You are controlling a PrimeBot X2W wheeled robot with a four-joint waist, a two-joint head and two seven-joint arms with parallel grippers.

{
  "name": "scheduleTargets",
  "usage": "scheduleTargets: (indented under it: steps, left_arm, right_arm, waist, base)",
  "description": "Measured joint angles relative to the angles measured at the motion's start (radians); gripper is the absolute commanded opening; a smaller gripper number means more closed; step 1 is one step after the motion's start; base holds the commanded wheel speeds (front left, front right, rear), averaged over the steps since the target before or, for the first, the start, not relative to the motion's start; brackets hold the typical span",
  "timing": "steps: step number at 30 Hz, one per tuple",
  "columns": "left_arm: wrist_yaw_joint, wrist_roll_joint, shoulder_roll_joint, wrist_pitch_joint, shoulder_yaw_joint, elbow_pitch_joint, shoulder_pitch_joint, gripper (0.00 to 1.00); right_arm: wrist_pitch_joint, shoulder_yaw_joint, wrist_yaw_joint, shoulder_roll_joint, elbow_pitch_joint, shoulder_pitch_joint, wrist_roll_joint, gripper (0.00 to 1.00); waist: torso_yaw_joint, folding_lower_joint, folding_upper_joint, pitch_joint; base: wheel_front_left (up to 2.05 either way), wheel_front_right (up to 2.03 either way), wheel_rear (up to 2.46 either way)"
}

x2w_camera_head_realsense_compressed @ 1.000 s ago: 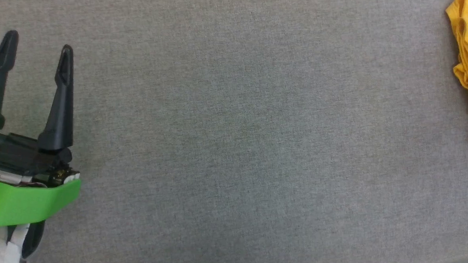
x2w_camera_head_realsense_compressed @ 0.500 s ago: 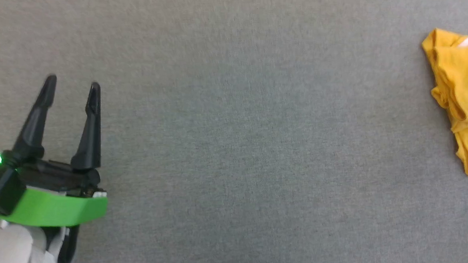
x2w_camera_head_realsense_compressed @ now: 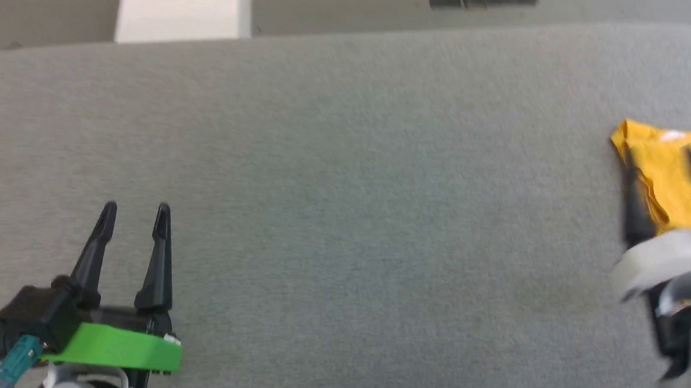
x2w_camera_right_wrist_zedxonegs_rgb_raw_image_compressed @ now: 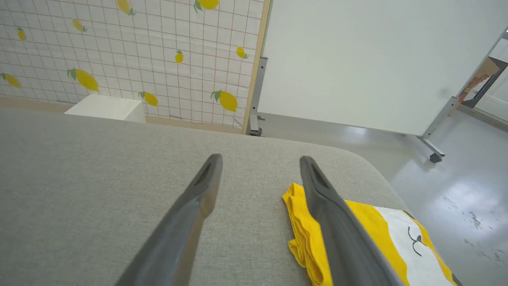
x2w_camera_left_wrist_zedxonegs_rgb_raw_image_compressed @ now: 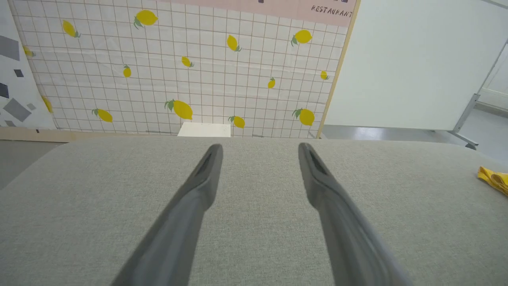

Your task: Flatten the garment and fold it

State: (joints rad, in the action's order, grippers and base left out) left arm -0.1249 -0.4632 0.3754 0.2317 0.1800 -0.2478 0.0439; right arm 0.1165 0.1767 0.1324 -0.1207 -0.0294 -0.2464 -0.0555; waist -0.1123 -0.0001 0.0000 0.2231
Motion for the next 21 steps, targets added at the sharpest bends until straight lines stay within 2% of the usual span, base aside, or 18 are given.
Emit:
scheduleTargets:
  steps: [3, 10, 15, 21]
  left_arm:
    - [-0.005, 0.0, 0.001, 0.0, 0.001, 0.012, 0.019, 1.0]
    - [-0.028, 0.002, -0.02, 0.0, 0.027, 0.035, 0.065, 1.0]
    - [-0.035, 0.001, -0.035, 0.002, 0.036, 0.066, 0.109, 1.0]
    - [-0.035, 0.0, -0.039, 0.009, 0.043, 0.093, 0.137, 1.0]
  right_arm:
    - [-0.011, -0.035, 0.0, 0.036, -0.058, 0.067, -0.001, 1.0]
    - [-0.029, -0.124, 0.0, 0.064, -0.136, 0.222, 0.012, 1.0]
    - [-0.058, -0.132, 0.0, 0.068, -0.155, 0.3, 0.03, 1.0]
    - [-0.131, -0.096, 0.0, 0.069, -0.114, 0.374, 0.065, 1.0]
  waist:
    - [0.022, 0.0, 0.0, -0.04]
    - [0.07, 0.0, 0.0, -0.123]
    - [0.097, 0.0, 0.0, -0.172]
    - [0.123, 0.0, 0.0, -0.222]
  base:
    - [0.0, 0.0, 0.0]
    - [0.0, 0.0, 0.0]
    - [0.0, 0.0, 0.0]
    - [0.0, 0.0, 0.0]
